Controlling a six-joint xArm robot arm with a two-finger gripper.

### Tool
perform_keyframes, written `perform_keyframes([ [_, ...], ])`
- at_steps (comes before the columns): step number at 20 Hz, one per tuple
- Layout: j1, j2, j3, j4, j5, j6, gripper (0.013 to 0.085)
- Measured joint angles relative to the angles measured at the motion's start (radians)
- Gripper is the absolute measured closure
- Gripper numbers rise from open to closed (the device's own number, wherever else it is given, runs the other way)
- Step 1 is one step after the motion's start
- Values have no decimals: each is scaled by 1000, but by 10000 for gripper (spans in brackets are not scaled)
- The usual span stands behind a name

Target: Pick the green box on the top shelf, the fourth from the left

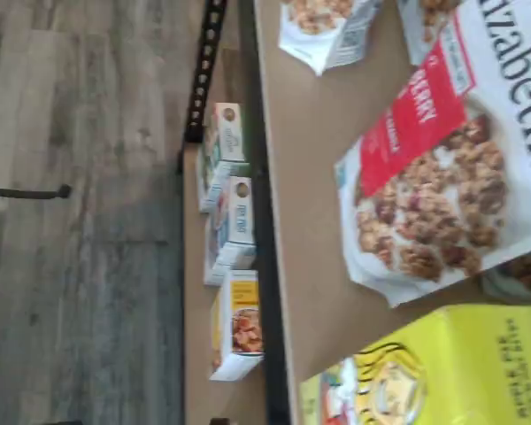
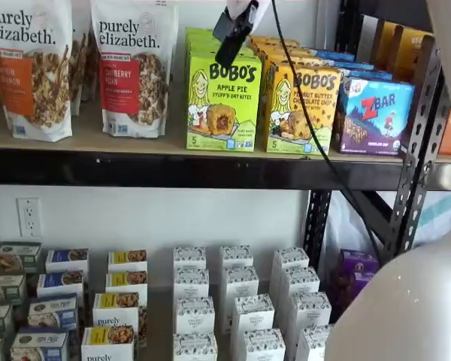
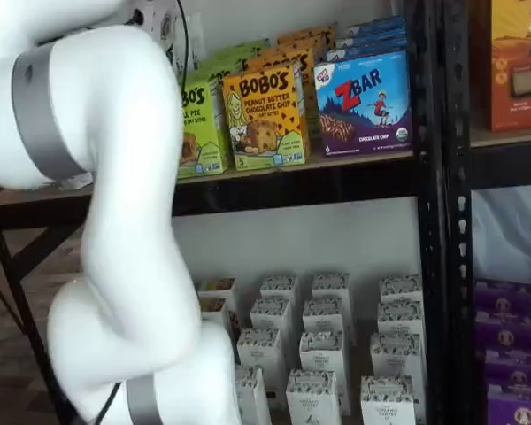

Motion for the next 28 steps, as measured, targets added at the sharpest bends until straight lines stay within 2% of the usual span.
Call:
perform_keyframes([
  [5,-13,67,-67,-3,-4,-11,130],
  [10,-51,160,-185,-11,106,-45,130],
  [16,-91,219,-248,-31,167,-86,130],
  [21,-110,237,-253,-56,178,-113,130],
  [28,-101,243,-236,-97,185,-116,130],
])
